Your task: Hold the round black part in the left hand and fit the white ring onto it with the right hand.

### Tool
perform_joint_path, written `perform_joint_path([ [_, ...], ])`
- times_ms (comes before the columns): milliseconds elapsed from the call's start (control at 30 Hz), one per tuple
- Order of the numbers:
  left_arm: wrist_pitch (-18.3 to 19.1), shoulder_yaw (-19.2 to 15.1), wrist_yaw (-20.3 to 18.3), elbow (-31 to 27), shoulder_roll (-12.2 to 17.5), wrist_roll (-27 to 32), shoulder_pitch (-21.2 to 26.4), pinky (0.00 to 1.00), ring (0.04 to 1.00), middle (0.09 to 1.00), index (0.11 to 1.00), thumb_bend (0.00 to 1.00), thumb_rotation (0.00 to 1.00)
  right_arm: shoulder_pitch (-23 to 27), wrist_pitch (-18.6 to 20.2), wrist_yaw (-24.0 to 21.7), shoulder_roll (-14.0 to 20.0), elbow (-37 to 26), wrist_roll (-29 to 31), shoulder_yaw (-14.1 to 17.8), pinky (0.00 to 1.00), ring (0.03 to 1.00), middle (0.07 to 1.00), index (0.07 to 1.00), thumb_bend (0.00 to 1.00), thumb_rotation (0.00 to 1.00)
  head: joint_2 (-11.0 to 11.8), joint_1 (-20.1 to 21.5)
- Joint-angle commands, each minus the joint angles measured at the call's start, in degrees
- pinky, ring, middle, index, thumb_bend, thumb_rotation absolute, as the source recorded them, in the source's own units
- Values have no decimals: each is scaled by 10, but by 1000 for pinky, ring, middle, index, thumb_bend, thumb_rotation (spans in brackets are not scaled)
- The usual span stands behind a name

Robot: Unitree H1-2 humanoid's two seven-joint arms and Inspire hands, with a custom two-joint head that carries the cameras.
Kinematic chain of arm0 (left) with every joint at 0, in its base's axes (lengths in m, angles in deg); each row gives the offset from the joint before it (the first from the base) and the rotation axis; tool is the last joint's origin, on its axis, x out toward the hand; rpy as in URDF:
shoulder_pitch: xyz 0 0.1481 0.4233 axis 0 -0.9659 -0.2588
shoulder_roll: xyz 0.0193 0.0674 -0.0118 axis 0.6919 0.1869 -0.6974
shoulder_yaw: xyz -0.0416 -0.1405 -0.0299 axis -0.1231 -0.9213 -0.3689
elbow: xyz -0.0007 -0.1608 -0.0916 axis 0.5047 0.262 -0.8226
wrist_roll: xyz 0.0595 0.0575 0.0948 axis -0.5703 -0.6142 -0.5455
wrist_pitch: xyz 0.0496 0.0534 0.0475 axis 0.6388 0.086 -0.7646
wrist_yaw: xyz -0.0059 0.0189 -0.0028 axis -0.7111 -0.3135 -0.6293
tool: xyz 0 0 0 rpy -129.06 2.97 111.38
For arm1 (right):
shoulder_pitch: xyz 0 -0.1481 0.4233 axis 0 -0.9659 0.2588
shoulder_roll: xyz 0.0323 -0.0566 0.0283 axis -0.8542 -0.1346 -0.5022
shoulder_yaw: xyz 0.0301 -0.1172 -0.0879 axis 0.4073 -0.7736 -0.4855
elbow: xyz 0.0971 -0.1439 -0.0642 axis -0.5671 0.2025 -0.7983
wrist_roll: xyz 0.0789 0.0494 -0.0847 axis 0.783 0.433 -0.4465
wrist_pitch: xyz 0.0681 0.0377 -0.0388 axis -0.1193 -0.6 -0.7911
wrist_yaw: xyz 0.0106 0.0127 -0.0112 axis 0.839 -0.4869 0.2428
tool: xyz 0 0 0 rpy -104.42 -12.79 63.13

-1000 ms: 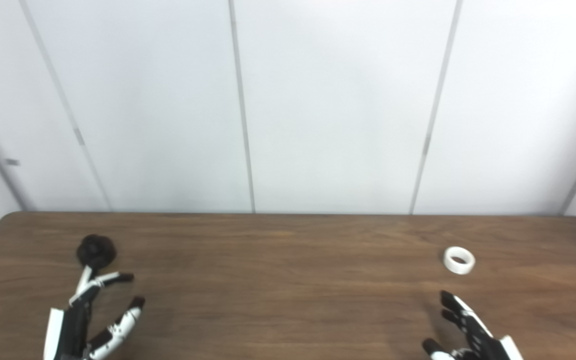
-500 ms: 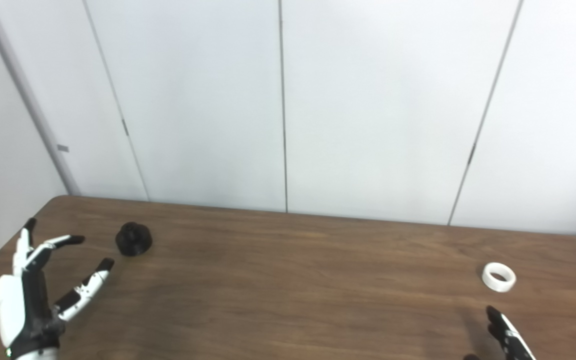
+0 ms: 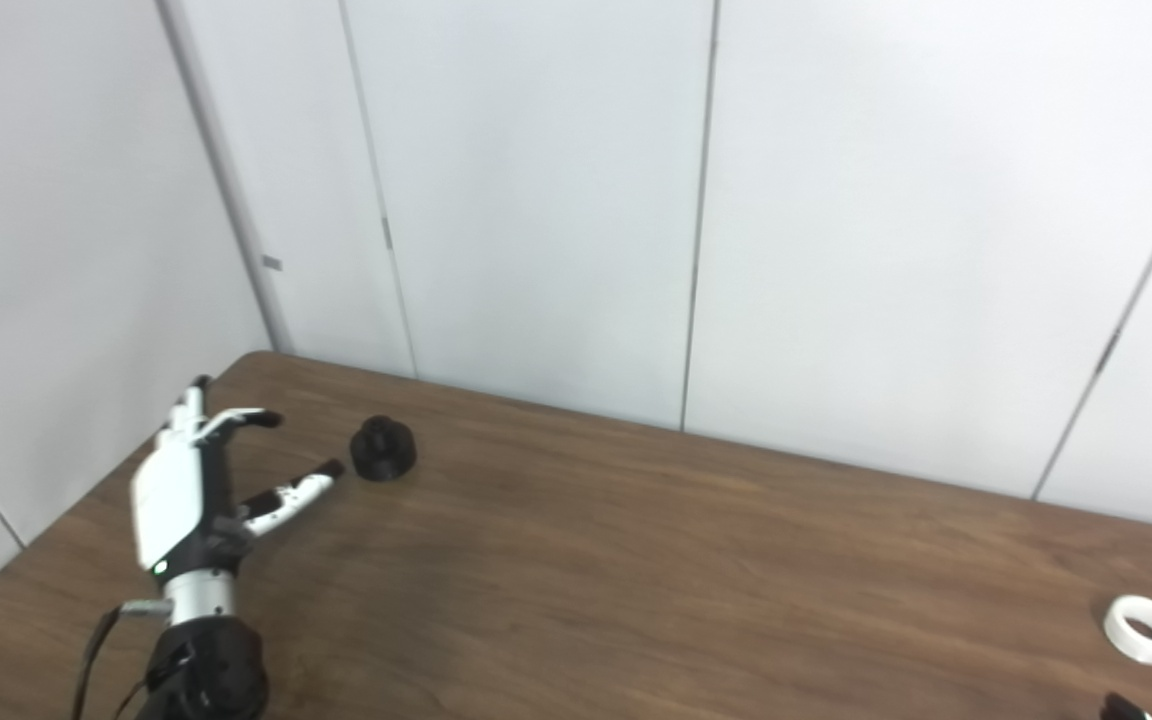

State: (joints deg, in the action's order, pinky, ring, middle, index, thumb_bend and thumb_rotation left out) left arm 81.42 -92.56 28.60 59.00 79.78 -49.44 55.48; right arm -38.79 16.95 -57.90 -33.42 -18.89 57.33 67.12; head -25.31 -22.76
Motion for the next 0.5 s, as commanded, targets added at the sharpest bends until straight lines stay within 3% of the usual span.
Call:
perform_joint_path([
  [0,9,8,-4,5,22,0,23,1000,1000,1000,652,937,319,-6,-3,7,20,11,-13,16,827,901,922,897,412,682,-1,-1],
  [133,37,35,-18,39,44,-9,37,1000,1000,1000,645,965,345,-10,-13,5,24,15,-7,18,843,910,929,905,390,667,-2,-2],
  [300,85,78,-74,76,85,-14,63,1000,1000,1000,681,1000,387,-15,-8,4,28,8,-8,20,847,911,930,908,398,689,-5,-5],
  [467,122,121,-124,101,116,-16,82,1000,1000,1000,722,1000,358,-20,-13,3,31,6,-5,23,839,904,931,909,375,673,-6,-9],
])
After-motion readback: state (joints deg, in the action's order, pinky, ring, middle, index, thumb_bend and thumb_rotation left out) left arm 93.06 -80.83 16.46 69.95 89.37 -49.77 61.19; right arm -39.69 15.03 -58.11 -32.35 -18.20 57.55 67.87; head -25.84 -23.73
